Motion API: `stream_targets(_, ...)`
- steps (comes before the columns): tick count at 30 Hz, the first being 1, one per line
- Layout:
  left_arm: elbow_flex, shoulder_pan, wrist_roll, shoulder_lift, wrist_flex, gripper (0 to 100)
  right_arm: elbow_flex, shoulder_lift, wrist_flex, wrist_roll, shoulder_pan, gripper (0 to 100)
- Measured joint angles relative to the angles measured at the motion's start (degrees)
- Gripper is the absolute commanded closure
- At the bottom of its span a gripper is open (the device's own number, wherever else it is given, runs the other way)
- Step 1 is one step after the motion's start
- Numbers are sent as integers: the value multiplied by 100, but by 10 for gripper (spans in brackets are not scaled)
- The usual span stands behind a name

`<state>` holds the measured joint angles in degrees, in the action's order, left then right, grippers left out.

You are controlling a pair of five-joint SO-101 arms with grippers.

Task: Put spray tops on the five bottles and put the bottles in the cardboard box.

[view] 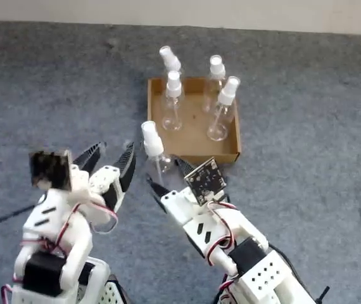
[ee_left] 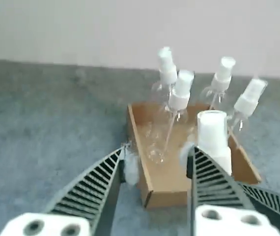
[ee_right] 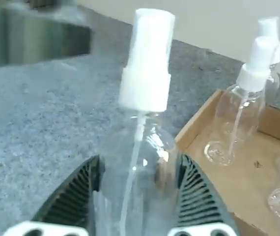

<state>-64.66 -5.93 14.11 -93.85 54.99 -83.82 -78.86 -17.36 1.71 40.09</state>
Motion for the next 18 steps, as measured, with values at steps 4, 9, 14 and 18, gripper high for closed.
stream_targets(4, -448, -9, -246, -818, -9, 842, 237, -9, 0, 0, -141, 995)
stream_targets(9, -1055, 9, -484, -1020, -229, 840, 1055, 62, 0, 0, -211, 995)
stream_targets(14, -1143, 18, -589, -1037, -246, 838, 2470, 1354, -571, 0, -527, 995)
stream_targets(18, -1327, 0, -993, -1037, -264, 838, 3640, 2796, -1037, -18, -633, 995)
